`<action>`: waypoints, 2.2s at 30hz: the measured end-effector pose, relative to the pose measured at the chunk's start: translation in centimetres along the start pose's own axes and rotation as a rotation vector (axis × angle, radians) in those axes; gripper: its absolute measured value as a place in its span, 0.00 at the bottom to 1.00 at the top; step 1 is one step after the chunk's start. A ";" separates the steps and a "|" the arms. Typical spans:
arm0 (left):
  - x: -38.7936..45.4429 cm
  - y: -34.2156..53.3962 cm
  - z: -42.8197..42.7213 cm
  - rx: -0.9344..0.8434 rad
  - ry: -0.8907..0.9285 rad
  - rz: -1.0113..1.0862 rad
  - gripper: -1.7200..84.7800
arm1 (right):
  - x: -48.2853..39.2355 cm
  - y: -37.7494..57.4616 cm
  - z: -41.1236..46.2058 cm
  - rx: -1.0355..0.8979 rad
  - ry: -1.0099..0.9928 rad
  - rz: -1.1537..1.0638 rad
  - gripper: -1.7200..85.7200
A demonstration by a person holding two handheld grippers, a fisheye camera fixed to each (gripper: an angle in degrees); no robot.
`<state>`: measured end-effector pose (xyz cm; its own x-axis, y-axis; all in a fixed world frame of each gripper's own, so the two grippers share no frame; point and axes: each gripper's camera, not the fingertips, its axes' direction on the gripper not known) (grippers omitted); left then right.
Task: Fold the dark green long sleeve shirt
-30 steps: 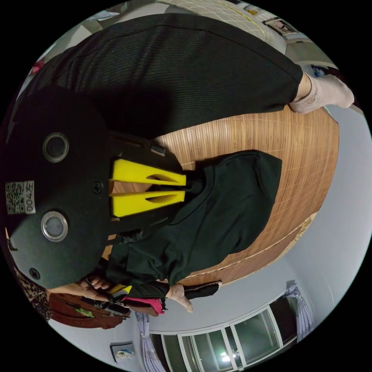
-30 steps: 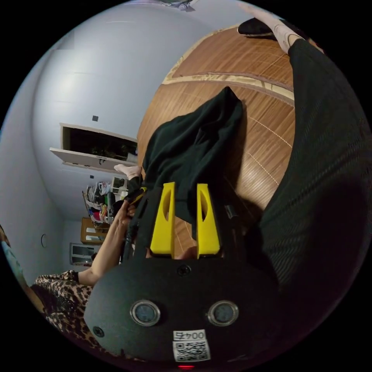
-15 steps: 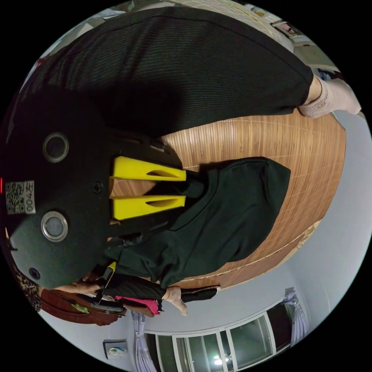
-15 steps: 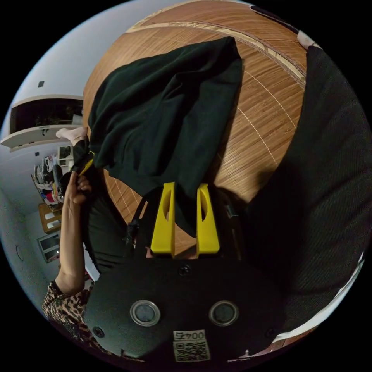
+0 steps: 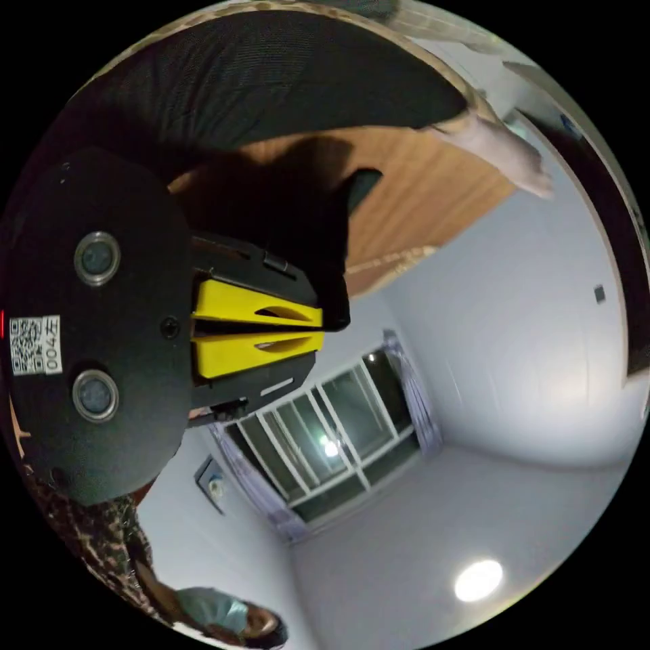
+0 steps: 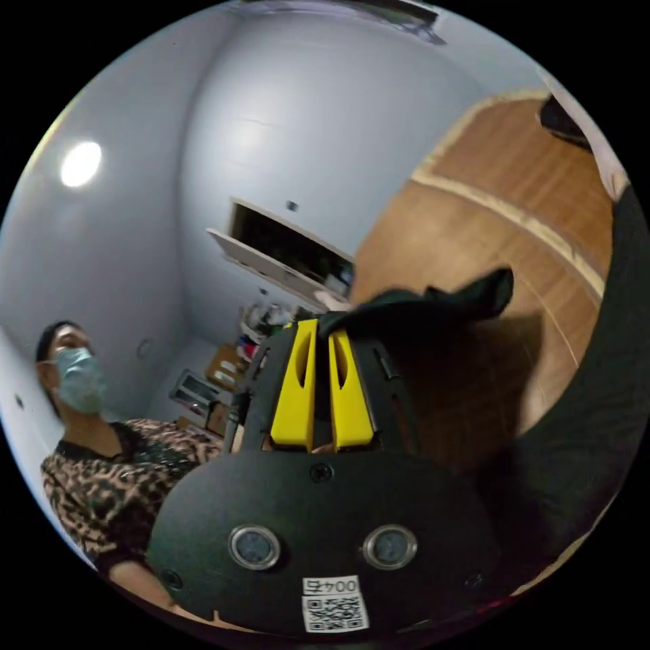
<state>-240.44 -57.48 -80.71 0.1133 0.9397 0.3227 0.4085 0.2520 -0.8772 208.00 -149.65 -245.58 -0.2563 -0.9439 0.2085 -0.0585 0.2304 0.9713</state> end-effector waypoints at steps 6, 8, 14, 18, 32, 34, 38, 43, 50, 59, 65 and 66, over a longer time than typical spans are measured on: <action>18.8 -0.3 -9.1 0.112 0.379 0.326 0.03 | -12.5 -0.1 -13.5 0.271 -0.420 -0.265 0.06; 25.0 0.7 -10.6 0.124 0.471 0.451 0.03 | -16.9 0.3 -15.8 0.281 -0.507 -0.376 0.05; 34.0 3.4 -10.8 0.109 0.493 0.652 0.04 | -28.7 1.3 -20.7 0.312 -0.523 -0.705 0.05; 25.5 1.6 -1.4 -0.030 0.289 0.330 0.04 | -26.0 -3.2 -17.7 0.312 -0.285 -0.488 0.06; 42.3 -21.8 17.9 0.282 -0.012 0.730 0.04 | -45.7 -35.1 -7.2 0.452 0.260 -0.712 0.06; 43.3 -19.8 17.2 0.279 -0.023 0.785 0.04 | -48.0 -35.1 -6.8 0.438 0.232 -0.763 0.06; 36.6 -13.9 18.3 0.144 -0.108 0.779 0.04 | -43.4 -33.5 -3.9 0.314 0.293 -0.711 0.06; 15.7 -2.3 25.3 -0.200 -0.399 0.658 0.04 | -23.6 -29.6 4.0 0.026 0.376 -0.396 0.06; -11.9 11.8 35.5 -0.687 -0.771 0.357 0.04 | 5.0 -20.0 17.0 -0.254 0.626 0.004 0.06; -19.9 14.4 40.8 -0.959 -0.847 0.364 0.04 | 17.1 -12.9 29.1 -0.703 0.917 0.076 0.06; -24.6 15.3 39.0 -1.133 -0.764 0.336 0.05 | 20.3 -11.4 29.3 -0.699 0.866 0.216 0.07; -24.8 14.9 38.1 -1.123 -0.767 0.353 0.05 | 19.9 -11.2 29.1 -0.681 0.905 0.195 0.07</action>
<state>-271.65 -68.21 -115.28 -0.0068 0.8965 -0.4430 1.0000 0.0052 -0.0048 175.51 -164.16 -255.66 0.5994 -0.7942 0.0999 0.5105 0.4754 0.7165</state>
